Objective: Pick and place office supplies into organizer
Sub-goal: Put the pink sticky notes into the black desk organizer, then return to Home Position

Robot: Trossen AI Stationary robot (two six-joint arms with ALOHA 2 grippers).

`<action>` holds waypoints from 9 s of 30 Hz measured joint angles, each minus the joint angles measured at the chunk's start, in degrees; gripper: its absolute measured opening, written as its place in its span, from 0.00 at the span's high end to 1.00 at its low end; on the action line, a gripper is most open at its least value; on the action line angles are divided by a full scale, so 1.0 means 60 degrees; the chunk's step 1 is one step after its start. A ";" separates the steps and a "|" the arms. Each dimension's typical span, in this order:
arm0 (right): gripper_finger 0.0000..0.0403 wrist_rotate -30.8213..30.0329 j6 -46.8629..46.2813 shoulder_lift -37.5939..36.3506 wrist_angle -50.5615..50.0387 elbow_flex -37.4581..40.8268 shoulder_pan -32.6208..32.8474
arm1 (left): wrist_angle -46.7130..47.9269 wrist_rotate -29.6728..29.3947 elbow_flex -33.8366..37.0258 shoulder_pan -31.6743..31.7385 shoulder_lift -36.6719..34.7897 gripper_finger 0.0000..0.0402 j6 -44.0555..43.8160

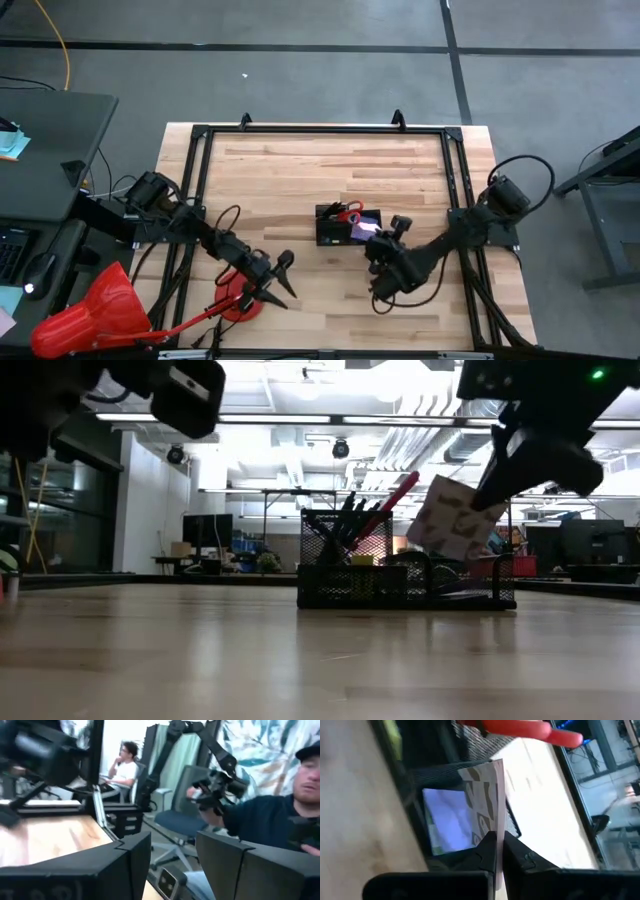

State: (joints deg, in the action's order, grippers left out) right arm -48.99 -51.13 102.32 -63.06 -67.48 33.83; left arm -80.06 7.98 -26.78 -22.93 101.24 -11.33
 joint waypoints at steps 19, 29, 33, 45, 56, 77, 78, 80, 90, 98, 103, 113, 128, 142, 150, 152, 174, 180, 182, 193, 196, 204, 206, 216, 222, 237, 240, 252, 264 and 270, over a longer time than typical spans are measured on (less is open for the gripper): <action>0.99 0.1880 0.2584 0.0007 0.0687 0.0007 -0.1926 | 0.0162 0.0622 -0.0026 -0.0001 0.0001 0.64 -0.0762; 0.75 0.2689 0.4102 0.0012 0.1552 0.0011 -0.2014 | 0.0194 0.0673 -0.0026 0.0006 0.0001 0.64 -0.0915; 0.64 0.3006 0.4611 0.0015 0.1637 0.0011 -0.1760 | 0.0375 0.0671 -0.0026 0.0006 0.0005 0.64 -0.0915; 0.52 0.2941 0.5141 0.0015 0.2208 0.0018 -0.1389 | 0.0500 0.0669 -0.0026 0.0006 0.0009 0.64 -0.0915; 0.75 0.3728 0.5930 0.0015 0.2717 -0.0040 -0.1728 | 0.0957 0.0268 -0.0030 0.0006 0.0012 0.64 -0.0900; 0.91 0.5680 0.5235 0.0015 0.3250 0.0516 -0.2887 | 0.1090 0.0239 -0.0030 0.0006 0.0012 0.64 -0.1017; 0.90 0.5570 0.5273 0.0015 0.3323 0.0546 -0.2837 | 0.1094 0.0239 -0.0030 0.0006 0.0012 0.64 -0.1017; 0.86 0.5122 0.5343 0.0015 0.3428 0.0561 -0.2718 | 0.1094 0.0239 -0.0030 0.0006 0.0012 0.64 -0.1010; 0.70 0.3329 0.5279 0.0015 0.4020 0.0044 -0.1823 | 0.1213 -0.1006 -0.0030 0.0014 0.0012 0.64 -0.0987; 0.78 0.5244 0.6030 -0.0175 0.9509 0.1530 -0.0723 | 0.1248 -0.1796 -0.0026 0.0014 0.0012 0.64 -0.0240; 0.84 0.5887 0.6626 -0.1216 1.2490 0.2706 -0.0272 | 0.1525 -0.1597 0.0324 0.0189 -0.0287 0.64 0.0502; 0.93 0.3530 0.8102 -0.3140 1.6480 0.5277 0.0781 | 0.1020 0.0740 0.1943 0.2713 -0.1480 0.64 -0.0091; 0.97 0.3548 0.8276 -0.4132 2.1480 0.9308 0.1178 | -0.0953 0.0712 0.4395 0.3772 -0.3063 0.64 -0.0342; 0.98 0.2782 0.9429 -0.7124 2.1799 1.1165 0.1700 | 0.1849 0.2082 0.4392 0.5811 -0.6008 0.64 -0.0546; 0.98 0.2400 1.0926 -0.9001 2.0760 1.1165 0.1678 | 0.4230 0.2174 0.4385 0.7052 -0.7877 0.64 -0.0327; 0.98 0.2130 1.0842 -0.9507 2.0175 1.1165 0.1678 | 0.4811 0.2181 0.4385 0.7329 -0.8304 0.64 -0.0149; 0.97 0.2095 0.9092 -1.0058 1.8009 1.1169 0.1678 | 0.7131 0.1993 0.4378 0.7573 -0.8730 0.64 -0.0157; 0.98 0.2095 0.9092 -1.0058 1.7995 1.1169 0.1678 | 0.7131 0.1988 0.4378 0.7573 -0.8730 0.64 -0.0157; 0.98 0.2095 0.9092 -1.0058 1.7980 1.1169 0.1678 | 0.7131 0.1986 0.4378 0.7573 -0.8730 0.64 -0.0157; 0.98 0.2095 0.9092 -1.0058 1.7980 1.1172 0.1678 | 0.7127 0.1973 0.4378 0.7573 -0.8730 0.64 -0.0157; 0.98 0.2095 0.9092 -1.0058 1.7980 1.1172 0.1678 | 0.7127 0.1973 0.4378 0.7573 -0.8730 0.64 -0.0157; 0.98 0.2095 0.9092 -1.0058 1.7980 1.1176 0.1678 | 0.7127 0.1973 0.4378 0.7573 -0.8730 0.64 -0.0157; 0.99 0.2095 0.9090 -1.0058 1.7980 1.1176 0.1678 | 0.7127 0.1977 0.4378 0.7573 -0.8730 0.64 -0.0157; 0.98 0.2095 0.9089 -1.0058 1.7980 1.1176 0.1678 | 0.7127 0.1977 0.4378 0.7573 -0.8727 0.64 -0.0157; 0.99 0.2095 0.9089 -1.0054 1.7980 1.1180 0.1678 | 0.7126 0.1979 0.4378 0.7573 -0.8727 0.64 -0.0160; 0.99 0.2095 0.9091 -1.0058 1.7980 1.1180 0.1678 | 0.7123 0.1980 0.4378 0.7573 -0.8727 0.64 -0.0157; 0.98 0.2096 0.9091 -1.0056 1.7980 1.1180 0.1678 | 0.7127 0.1980 0.4378 0.7573 -0.8727 0.64 -0.0157; 0.99 0.2095 0.9092 -1.0054 1.7980 1.1180 0.1678 | 0.7123 0.1980 0.4375 0.7573 -0.8727 0.64 -0.0161; 0.98 0.2096 0.9089 -1.0060 1.7980 1.1180 0.1678 | 0.7123 0.1982 0.4374 0.7573 -0.8727 0.64 -0.0159; 0.99 0.2098 0.9092 -1.0098 1.7974 1.1180 0.1632 | 0.7125 0.1981 0.4374 0.7572 -0.8727 0.64 -0.0160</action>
State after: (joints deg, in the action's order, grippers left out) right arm -36.40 3.42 41.74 44.78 -0.40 43.62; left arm -37.31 19.86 -0.54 22.50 48.88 -12.29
